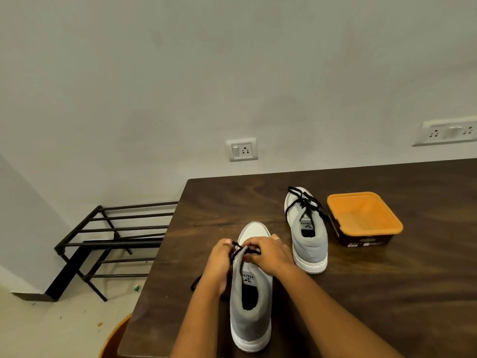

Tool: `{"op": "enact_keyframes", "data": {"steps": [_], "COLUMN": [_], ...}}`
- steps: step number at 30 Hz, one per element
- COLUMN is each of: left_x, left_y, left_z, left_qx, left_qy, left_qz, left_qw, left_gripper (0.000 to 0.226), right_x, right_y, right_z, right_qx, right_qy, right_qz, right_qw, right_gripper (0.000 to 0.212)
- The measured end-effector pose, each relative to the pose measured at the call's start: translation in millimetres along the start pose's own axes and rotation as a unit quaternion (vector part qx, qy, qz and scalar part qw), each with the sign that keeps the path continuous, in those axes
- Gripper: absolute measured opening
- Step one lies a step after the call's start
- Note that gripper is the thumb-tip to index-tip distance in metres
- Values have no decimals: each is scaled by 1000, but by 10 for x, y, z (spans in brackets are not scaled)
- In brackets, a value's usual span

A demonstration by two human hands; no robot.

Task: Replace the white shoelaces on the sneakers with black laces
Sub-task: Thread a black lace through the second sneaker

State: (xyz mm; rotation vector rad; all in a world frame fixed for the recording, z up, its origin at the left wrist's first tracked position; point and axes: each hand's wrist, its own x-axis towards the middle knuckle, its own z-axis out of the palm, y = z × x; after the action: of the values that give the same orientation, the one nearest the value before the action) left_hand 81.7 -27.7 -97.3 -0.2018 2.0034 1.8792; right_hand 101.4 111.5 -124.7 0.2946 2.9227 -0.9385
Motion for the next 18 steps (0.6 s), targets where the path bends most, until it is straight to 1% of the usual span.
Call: {"op": "enact_keyframes", "data": {"steps": [1, 2, 4, 5, 6, 7, 8, 9, 10, 11, 12, 13, 14, 15, 17, 18], "left_x": [-47, -75, -78, -109, -115, -141, -163, -183, -177, -155, -102, -64, -33, -30, -35, -36], "left_y": [57, 120, 256, 346, 417, 483, 511, 508, 450, 354, 212, 70, -75, -164, -252, -263], "left_z": [-41, -126, -413, -588, -755, -906, -1031, -1126, -1219, -1277, -1306, -1308, -1266, -1172, -902, -742], "left_qx": [-136, -250, -410, -456, -481, -489, -475, -437, -361, -254, -109, 46, 178, 281, 419, 449], "left_qy": [26, 49, 75, 85, 99, 111, 129, 154, 191, 225, 249, 247, 214, 165, 74, 51], "left_qz": [-8, -3, 23, 35, 42, 47, 51, 48, 40, 26, 7, -15, -35, -53, -62, -47], "left_qw": [990, 967, 909, 885, 870, 864, 869, 885, 912, 940, 962, 968, 960, 944, 903, 891], "left_gripper": [26, 28, 31, 33, 35, 36, 37, 38, 37, 35, 33, 30, 24, 19, 17, 19], "right_x": [-1, 4, 11, 5, -3, -8, -10, -11, -17, -20, -18, -11, -7, -8, -5, -11], "right_y": [5, 11, 13, 4, -2, -6, -8, -3, -8, -15, -12, -19, -30, -44, -41, -27], "right_z": [3, 6, 20, 34, 42, 54, 72, 82, 94, 97, 94, 89, 86, 81, 89, 91], "right_qx": [3, 10, 18, 17, 16, 19, 23, 28, 31, 36, 44, 54, 68, 85, 129, 148], "right_qy": [1, 2, 9, 13, 20, 24, 26, 28, 28, 29, 30, 31, 32, 34, 46, 52], "right_qz": [3, 6, 10, 9, 10, 13, 16, 18, 18, 20, 25, 30, 35, 39, 38, 38], "right_qw": [1000, 1000, 1000, 1000, 1000, 999, 999, 999, 999, 999, 998, 998, 997, 995, 990, 987], "right_gripper": [26, 26, 25, 25, 25, 25, 25, 25, 25, 25, 25, 26, 27, 28, 34, 38]}}
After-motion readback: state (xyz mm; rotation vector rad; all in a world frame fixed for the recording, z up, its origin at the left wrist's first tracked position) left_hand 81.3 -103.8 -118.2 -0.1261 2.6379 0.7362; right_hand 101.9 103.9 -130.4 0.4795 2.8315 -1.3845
